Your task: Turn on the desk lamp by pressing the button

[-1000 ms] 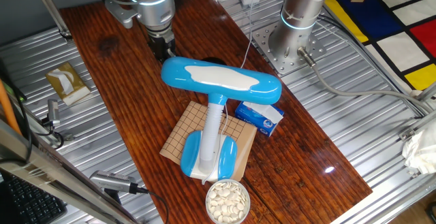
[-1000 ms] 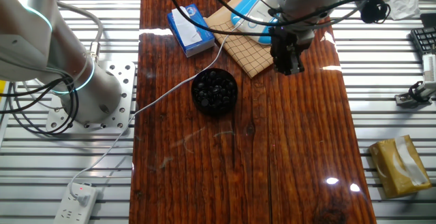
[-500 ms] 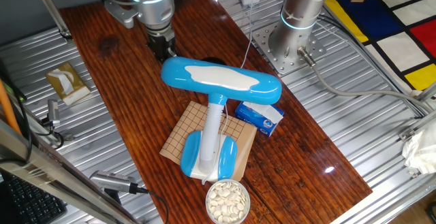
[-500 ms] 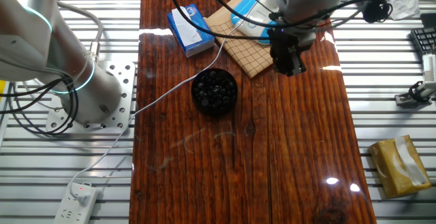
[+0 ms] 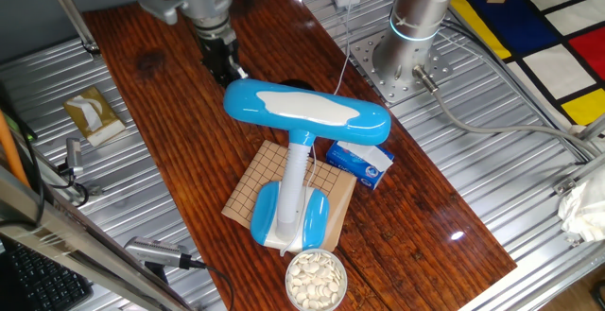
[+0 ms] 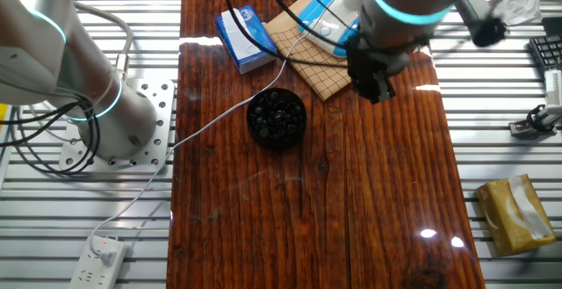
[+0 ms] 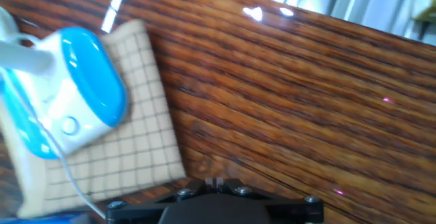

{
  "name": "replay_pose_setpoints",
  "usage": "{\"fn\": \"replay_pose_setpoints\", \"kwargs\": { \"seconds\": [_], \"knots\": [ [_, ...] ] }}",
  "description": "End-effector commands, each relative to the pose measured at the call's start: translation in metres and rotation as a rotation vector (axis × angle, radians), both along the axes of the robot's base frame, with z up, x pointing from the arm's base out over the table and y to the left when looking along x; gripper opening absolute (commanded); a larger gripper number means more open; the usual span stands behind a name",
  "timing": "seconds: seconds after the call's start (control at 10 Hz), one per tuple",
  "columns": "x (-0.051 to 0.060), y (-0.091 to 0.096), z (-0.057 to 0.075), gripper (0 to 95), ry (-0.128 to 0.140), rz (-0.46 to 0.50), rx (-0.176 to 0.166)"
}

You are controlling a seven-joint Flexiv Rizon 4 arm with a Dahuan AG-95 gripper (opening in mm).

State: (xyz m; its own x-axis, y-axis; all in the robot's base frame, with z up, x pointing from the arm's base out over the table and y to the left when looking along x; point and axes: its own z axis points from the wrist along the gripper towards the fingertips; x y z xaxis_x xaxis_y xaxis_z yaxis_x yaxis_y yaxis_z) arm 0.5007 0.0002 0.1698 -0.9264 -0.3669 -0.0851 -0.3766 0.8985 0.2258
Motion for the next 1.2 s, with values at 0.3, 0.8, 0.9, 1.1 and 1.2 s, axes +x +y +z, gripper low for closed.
{"fn": "replay_pose_setpoints", "kwargs": {
  "seconds": [0.3, 0.8, 0.9, 1.1, 1.2],
  "knots": [
    [0.005, 0.019, -0.005, 0.0, 0.017, -0.080, 0.096],
    [0.008, 0.029, -0.021, 0.0, 0.009, -0.123, 0.149],
    [0.008, 0.029, -0.026, 0.0, 0.008, -0.128, 0.172],
    [0.008, 0.032, -0.030, 0.0, 0.008, -0.141, 0.197],
    [0.008, 0.035, -0.031, 0.0, 0.007, -0.146, 0.201]
  ]
}}
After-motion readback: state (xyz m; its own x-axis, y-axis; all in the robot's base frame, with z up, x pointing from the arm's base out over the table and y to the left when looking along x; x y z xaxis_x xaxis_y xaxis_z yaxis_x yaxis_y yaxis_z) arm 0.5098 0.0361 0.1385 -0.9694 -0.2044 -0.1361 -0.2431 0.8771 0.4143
